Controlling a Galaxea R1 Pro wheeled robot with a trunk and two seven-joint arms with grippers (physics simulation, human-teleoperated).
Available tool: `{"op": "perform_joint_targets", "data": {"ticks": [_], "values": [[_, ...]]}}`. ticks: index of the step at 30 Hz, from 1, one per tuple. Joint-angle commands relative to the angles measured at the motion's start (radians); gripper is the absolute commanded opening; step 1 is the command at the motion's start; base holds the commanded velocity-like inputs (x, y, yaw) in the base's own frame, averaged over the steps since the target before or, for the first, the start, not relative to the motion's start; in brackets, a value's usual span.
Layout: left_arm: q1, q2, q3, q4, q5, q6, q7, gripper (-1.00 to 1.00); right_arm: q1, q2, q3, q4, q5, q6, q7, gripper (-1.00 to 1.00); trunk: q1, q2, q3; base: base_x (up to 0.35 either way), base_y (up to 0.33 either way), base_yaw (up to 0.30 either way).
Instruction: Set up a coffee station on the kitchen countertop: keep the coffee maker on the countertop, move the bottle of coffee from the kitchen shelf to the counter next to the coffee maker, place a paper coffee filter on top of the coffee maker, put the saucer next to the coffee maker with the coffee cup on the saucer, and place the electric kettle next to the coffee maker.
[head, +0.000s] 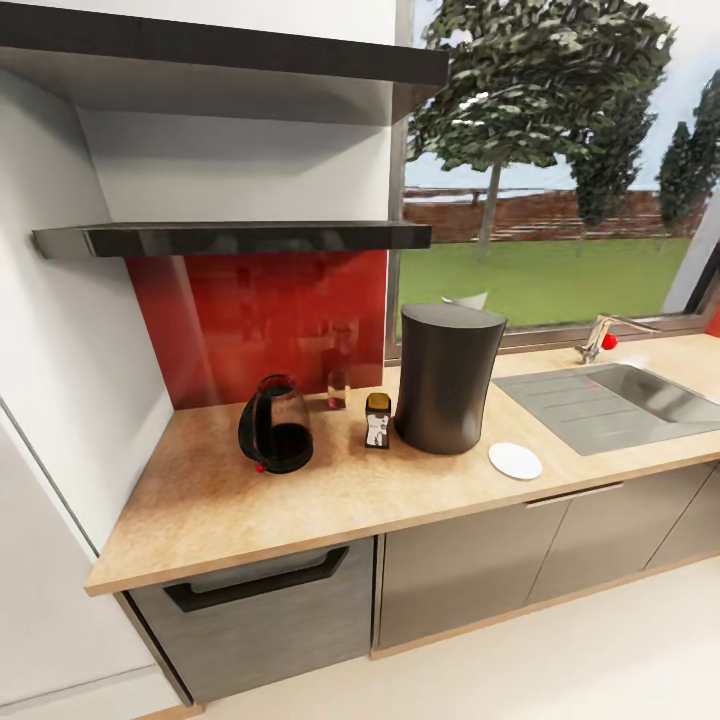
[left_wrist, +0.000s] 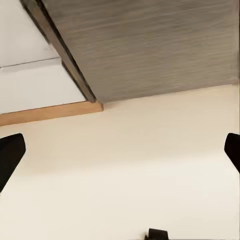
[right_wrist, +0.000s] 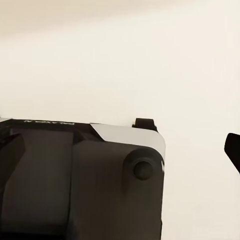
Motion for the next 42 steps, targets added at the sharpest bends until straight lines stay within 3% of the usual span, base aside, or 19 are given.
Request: {"op": "perform_joint_targets", "data": {"ticks": [1, 13, 15, 18, 22, 24, 25, 35, 38, 42], "values": [[-0.001, -0.003, 0.003, -0.016, -0.010, -0.041, 0.005, 1.00, -0.001, 0.000, 0.008, 0.001, -0.009, -0.003, -0.001, 1.00, 0.001, -0.002, -0.002, 0.000, 0.000, 0.000], [-0.006, -0.012, 0.005, -0.102, -0.002, -0.457, 0.008, 1.00, 0.011, 0.000, 0.008, 0.001, -0.009, -0.004, -0.001, 1.00, 0.001, -0.002, -0.002, 0.000, 0.000, 0.000], [-0.007, -0.023, 0.005, -0.127, -0.002, -0.527, 0.009, 1.00, 0.012, 0.000, 0.008, 0.001, -0.009, -0.004, -0.001, 1.00, 0.001, -0.002, -0.002, 0.000, 0.000, 0.000], [-0.007, -0.045, 0.005, -0.177, -0.002, -0.575, 0.012, 1.00, 0.014, 0.001, 0.008, 0.001, -0.009, -0.004, -0.001, 1.00, 0.001, -0.002, -0.002, 0.000, 0.000, 0.000], [-0.007, -0.068, 0.005, -0.288, -0.001, -0.591, 0.014, 1.00, 0.014, 0.001, 0.008, 0.001, -0.009, -0.004, -0.001, 1.00, 0.001, -0.002, -0.002, 0.000, 0.000, 0.000], [-0.007, -0.099, 0.004, -0.361, -0.002, -0.592, 0.011, 1.00, 0.014, 0.001, 0.008, 0.001, -0.009, -0.004, -0.001, 1.00, 0.001, -0.002, -0.002, 0.000, 0.000, 0.000], [-0.008, -0.121, 0.003, -0.445, -0.002, -0.592, 0.007, 1.00, 0.014, 0.001, 0.008, 0.001, -0.009, -0.004, -0.001, 1.00, 0.001, -0.002, -0.002, 0.000, 0.000, 0.000], [-0.009, -0.135, -0.096, -0.700, 0.001, -0.571, 0.018, 1.00, 0.014, 0.001, 0.008, 0.001, -0.009, -0.004, -0.001, 1.00, 0.001, -0.002, -0.002, 0.000, 0.000, 0.000], [-0.010, -0.156, -0.107, -0.759, 0.001, -0.519, 0.018, 1.00, 0.014, 0.001, 0.008, 0.001, -0.009, -0.004, -0.001, 1.00, 0.001, -0.002, -0.002, 0.000, 0.000, 0.000], [-0.022, -0.165, -0.115, -0.819, 0.002, -0.421, 0.018, 1.00, 0.014, 0.001, 0.008, 0.001, -0.009, -0.004, -0.001, 1.00, 0.001, -0.002, -0.002, 0.000, 0.000, 0.000]]}}
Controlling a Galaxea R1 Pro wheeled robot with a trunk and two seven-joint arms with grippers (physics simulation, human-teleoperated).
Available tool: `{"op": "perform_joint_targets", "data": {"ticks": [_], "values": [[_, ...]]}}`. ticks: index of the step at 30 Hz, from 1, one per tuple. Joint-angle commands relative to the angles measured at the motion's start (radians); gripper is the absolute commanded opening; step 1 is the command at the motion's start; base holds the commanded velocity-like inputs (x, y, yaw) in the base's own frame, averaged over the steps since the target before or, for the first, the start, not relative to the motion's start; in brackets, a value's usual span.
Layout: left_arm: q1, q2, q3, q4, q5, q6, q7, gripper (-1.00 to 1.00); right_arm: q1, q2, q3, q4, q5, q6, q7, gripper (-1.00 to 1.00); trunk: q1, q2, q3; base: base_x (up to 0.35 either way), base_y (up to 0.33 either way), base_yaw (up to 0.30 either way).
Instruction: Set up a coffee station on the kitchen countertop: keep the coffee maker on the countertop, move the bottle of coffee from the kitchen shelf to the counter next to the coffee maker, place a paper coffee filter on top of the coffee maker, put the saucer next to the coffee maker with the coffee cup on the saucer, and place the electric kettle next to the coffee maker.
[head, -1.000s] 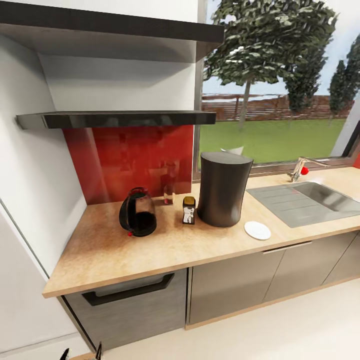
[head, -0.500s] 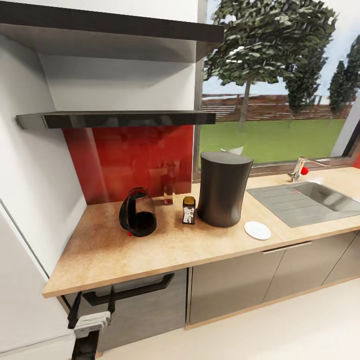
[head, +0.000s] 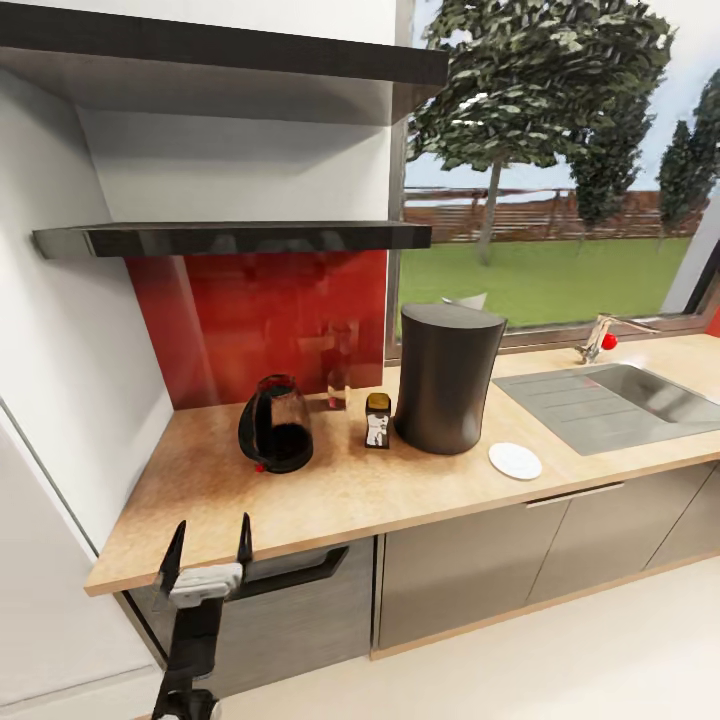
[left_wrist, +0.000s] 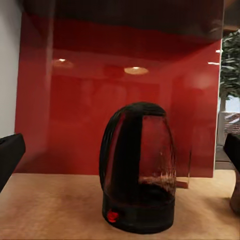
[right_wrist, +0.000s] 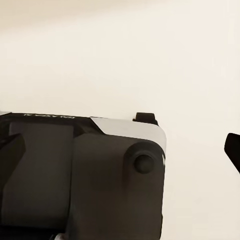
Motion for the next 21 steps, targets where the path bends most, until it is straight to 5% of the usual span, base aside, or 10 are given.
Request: {"op": "perform_joint_targets", "data": {"ticks": [1, 4, 13, 21], "values": [[-0.016, -0.001, 0.000, -0.013, -0.009, 0.038, 0.007, 1.00, -0.001, 0.000, 0.008, 0.001, -0.010, -0.003, -0.001, 1.00, 0.001, -0.002, -0.002, 0.000, 0.000, 0.000], [-0.060, -0.001, -0.001, -0.028, -0.008, 0.125, 0.007, 1.00, -0.001, 0.000, 0.008, 0.001, -0.010, -0.003, -0.001, 1.00, 0.001, -0.002, -0.002, 0.000, 0.000, 0.000], [-0.256, 0.018, -0.003, -0.026, -0.010, 0.526, -0.014, 1.00, -0.001, -0.011, 0.008, 0.001, -0.010, -0.003, 0.000, 1.00, 0.001, -0.002, -0.002, 0.000, 0.000, 0.000], [-0.353, 0.080, 0.001, 0.000, -0.012, 0.707, -0.182, 1.00, 0.013, -0.078, 0.008, 0.001, -0.011, 0.000, 0.010, 1.00, 0.001, -0.002, -0.002, 0.000, 0.000, 0.000]]}}
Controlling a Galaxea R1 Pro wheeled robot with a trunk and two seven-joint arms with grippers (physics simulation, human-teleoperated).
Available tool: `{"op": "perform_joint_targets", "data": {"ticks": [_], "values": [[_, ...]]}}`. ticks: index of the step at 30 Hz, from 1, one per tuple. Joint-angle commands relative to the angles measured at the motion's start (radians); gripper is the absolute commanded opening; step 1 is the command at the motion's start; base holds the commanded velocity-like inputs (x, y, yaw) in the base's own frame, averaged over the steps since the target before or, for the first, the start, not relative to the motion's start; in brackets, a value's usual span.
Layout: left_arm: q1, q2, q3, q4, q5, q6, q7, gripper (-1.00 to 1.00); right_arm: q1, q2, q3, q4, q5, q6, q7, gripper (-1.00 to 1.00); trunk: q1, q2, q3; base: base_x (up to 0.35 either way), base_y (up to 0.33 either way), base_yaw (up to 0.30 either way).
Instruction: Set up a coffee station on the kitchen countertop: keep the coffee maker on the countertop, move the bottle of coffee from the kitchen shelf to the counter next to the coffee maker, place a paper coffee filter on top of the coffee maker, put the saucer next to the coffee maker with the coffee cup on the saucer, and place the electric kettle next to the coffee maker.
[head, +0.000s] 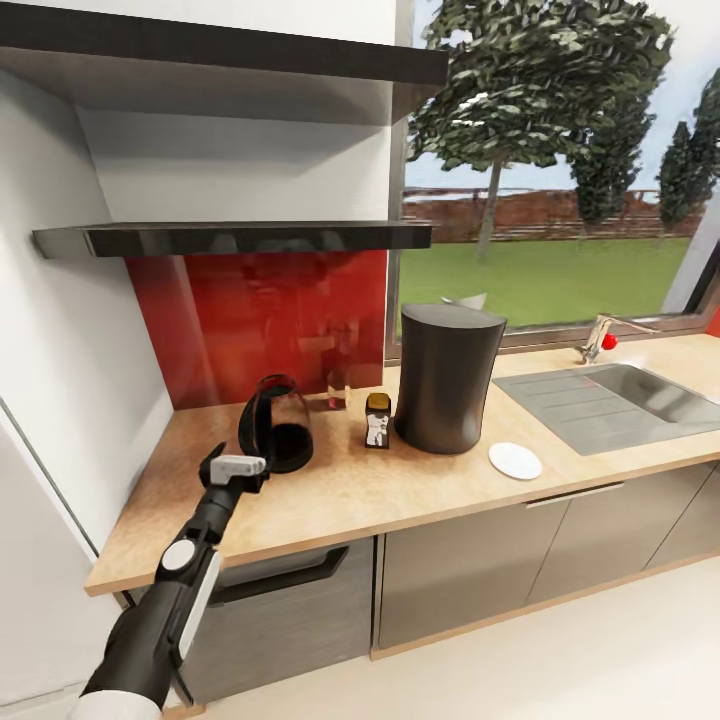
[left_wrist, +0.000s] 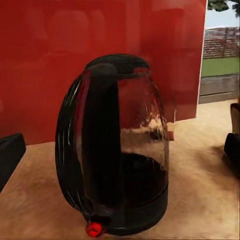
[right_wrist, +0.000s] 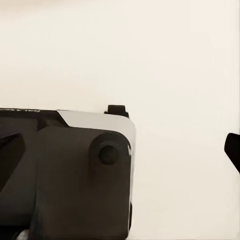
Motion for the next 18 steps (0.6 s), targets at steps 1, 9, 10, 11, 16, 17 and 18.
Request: {"op": "perform_joint_targets", "data": {"ticks": [1, 9, 10, 11, 16, 17, 18], "values": [[-0.007, 0.008, 0.006, 0.001, -0.010, 0.018, -0.034, 1.00, 0.008, -0.007, 0.009, 0.000, -0.010, -0.002, 0.002, 1.00, 0.001, -0.002, -0.002, 0.000, 0.000, 0.000], [-0.018, 0.100, 0.013, 0.005, -0.006, 0.087, -0.140, 1.00, 0.032, -0.042, 0.009, -0.001, -0.010, -0.002, 0.170, 1.00, 0.001, -0.002, -0.002, 0.000, 0.000, 0.000], [-0.018, 0.112, 0.013, 0.008, -0.006, 0.089, -0.159, 1.00, 0.033, -0.047, 0.009, -0.001, -0.010, -0.002, 0.195, 1.00, 0.001, -0.002, -0.002, 0.000, 0.000, 0.000], [-0.018, 0.117, 0.014, 0.010, -0.005, 0.090, -0.168, 1.00, 0.033, -0.048, 0.009, -0.001, -0.010, -0.002, 0.204, 1.00, 0.001, -0.002, -0.002, 0.000, 0.000, 0.000], [-0.019, 0.143, 0.034, 0.037, -0.006, 0.092, -0.242, 1.00, 0.035, -0.052, 0.009, -0.001, -0.011, -0.002, 0.233, 1.00, 0.001, -0.002, -0.002, 0.000, 0.000, 0.000], [-0.019, 0.145, 0.044, 0.045, -0.006, 0.093, -0.261, 1.00, 0.035, -0.051, 0.009, -0.001, -0.011, -0.002, 0.235, 1.00, 0.001, -0.002, -0.002, 0.000, 0.000, 0.000], [-0.020, 0.147, 0.055, 0.054, -0.006, 0.093, -0.281, 1.00, 0.035, -0.050, 0.009, -0.002, -0.011, -0.002, 0.236, 1.00, 0.001, -0.002, -0.002, 0.000, 0.000, 0.000]]}}
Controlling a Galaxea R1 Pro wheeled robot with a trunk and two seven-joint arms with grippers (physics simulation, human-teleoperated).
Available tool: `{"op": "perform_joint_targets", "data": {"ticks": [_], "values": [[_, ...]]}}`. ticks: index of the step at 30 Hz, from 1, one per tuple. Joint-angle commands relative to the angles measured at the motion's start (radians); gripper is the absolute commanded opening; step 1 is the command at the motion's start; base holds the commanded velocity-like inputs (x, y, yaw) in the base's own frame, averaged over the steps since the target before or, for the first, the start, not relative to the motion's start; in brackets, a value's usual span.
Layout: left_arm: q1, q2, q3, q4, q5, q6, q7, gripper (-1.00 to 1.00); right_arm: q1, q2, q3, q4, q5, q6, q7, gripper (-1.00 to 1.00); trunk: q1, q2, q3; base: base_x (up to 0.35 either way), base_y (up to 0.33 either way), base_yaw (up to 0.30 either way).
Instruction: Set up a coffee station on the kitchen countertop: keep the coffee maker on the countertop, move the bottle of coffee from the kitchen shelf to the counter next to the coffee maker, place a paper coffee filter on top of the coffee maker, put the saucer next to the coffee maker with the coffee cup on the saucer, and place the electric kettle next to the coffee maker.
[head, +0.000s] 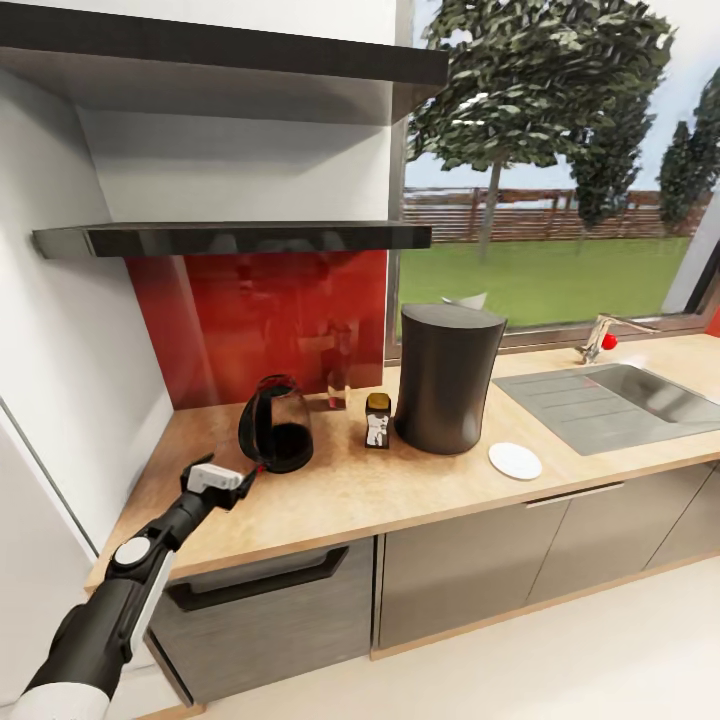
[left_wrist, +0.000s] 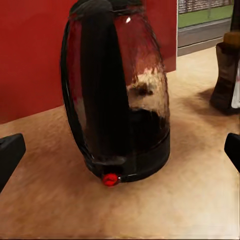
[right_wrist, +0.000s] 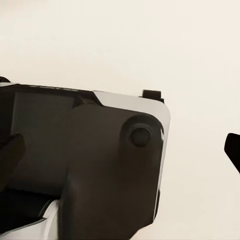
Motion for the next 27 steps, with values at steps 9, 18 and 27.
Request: {"op": "perform_joint_targets", "data": {"ticks": [9, 18, 27], "values": [[0.001, 0.001, 0.070, 0.040, -0.009, -0.003, -0.096, 1.00, -0.001, 0.002, 0.010, 0.001, -0.006, -0.003, 0.007, 1.00, 0.001, -0.002, -0.002, 0.000, 0.000, 0.000], [0.013, -0.003, 0.080, 0.039, -0.010, -0.007, -0.092, 1.00, -0.001, 0.002, 0.009, 0.000, -0.007, -0.003, 0.004, 1.00, 0.001, -0.002, -0.002, 0.000, 0.000, 0.000], [0.014, 0.000, 0.081, 0.038, 0.002, -0.006, -0.090, 1.00, -0.001, -0.001, 0.008, 0.000, -0.008, -0.003, 0.004, 1.00, 0.001, -0.002, -0.002, 0.047, 0.000, 0.000]]}}
